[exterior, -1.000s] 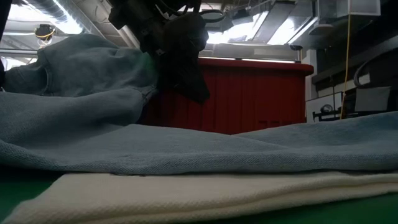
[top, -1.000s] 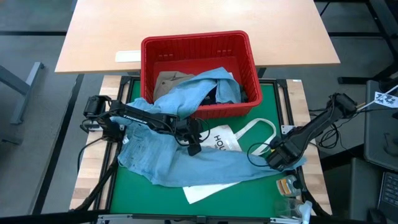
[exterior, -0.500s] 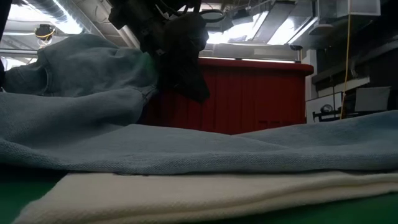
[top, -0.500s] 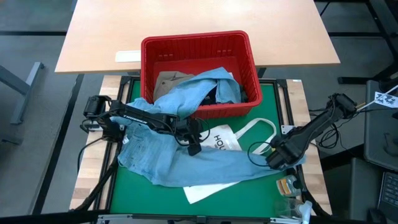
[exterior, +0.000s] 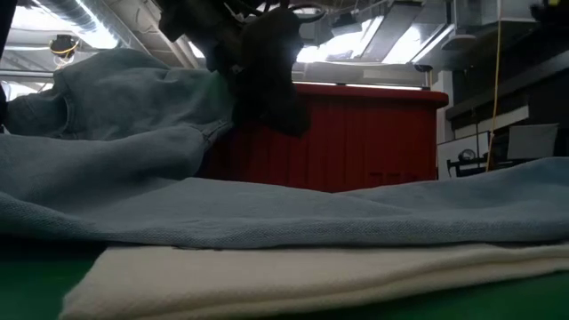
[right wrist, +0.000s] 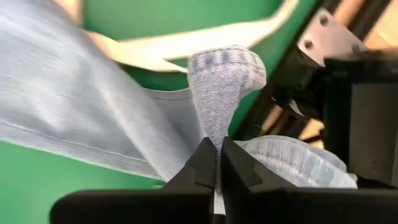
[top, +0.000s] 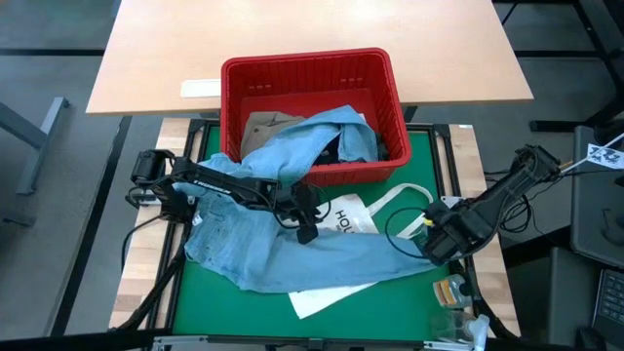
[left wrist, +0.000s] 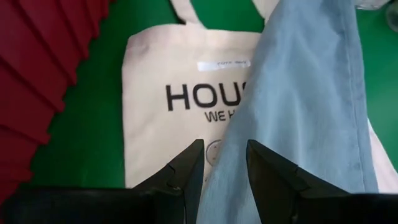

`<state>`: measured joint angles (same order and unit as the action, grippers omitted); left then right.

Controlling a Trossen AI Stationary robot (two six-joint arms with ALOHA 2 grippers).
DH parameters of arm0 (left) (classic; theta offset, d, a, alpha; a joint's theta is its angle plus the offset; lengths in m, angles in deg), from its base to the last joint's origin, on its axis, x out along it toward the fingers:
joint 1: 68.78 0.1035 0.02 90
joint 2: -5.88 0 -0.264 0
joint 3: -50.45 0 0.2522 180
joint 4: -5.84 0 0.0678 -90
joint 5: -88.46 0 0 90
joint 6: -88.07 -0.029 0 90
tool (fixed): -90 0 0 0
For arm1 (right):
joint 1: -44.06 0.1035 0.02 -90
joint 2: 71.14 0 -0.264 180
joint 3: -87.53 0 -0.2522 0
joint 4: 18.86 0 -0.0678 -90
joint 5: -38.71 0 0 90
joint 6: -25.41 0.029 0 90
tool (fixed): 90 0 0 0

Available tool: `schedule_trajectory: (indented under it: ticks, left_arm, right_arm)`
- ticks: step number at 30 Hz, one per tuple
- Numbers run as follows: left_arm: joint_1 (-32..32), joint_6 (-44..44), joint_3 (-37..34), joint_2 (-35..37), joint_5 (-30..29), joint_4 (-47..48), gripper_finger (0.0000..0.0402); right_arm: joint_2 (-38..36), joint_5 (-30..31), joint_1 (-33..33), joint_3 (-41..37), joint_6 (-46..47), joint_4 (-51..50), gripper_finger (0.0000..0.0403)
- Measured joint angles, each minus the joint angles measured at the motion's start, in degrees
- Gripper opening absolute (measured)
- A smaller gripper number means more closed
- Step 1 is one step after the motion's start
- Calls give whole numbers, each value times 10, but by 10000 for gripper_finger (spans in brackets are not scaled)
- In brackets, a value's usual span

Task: Fold Laundry from Bin
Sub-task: Fold the blue jeans

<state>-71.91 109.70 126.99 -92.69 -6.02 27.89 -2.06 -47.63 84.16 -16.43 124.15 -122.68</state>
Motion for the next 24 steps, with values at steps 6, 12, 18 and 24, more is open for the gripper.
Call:
schedule_trajectory:
  ticks: [6, 12, 18, 24]
  left_arm:
    - [0, -19, 0, 0, 7, -34, 115]
    - [0, -28, 0, 0, 7, -39, 115]
    - [-1, -28, 0, 0, 7, -39, 115]
    - [-1, -58, 0, 0, 7, -42, 115]
  right_arm:
    - [0, 99, 0, 80, 27, 9, 11]
    - [2, 196, 0, 88, 24, 104, 6]
    - [38, 216, 0, 65, -17, 223, 14]
    - [107, 276, -13, 65, -87, 303, 15]
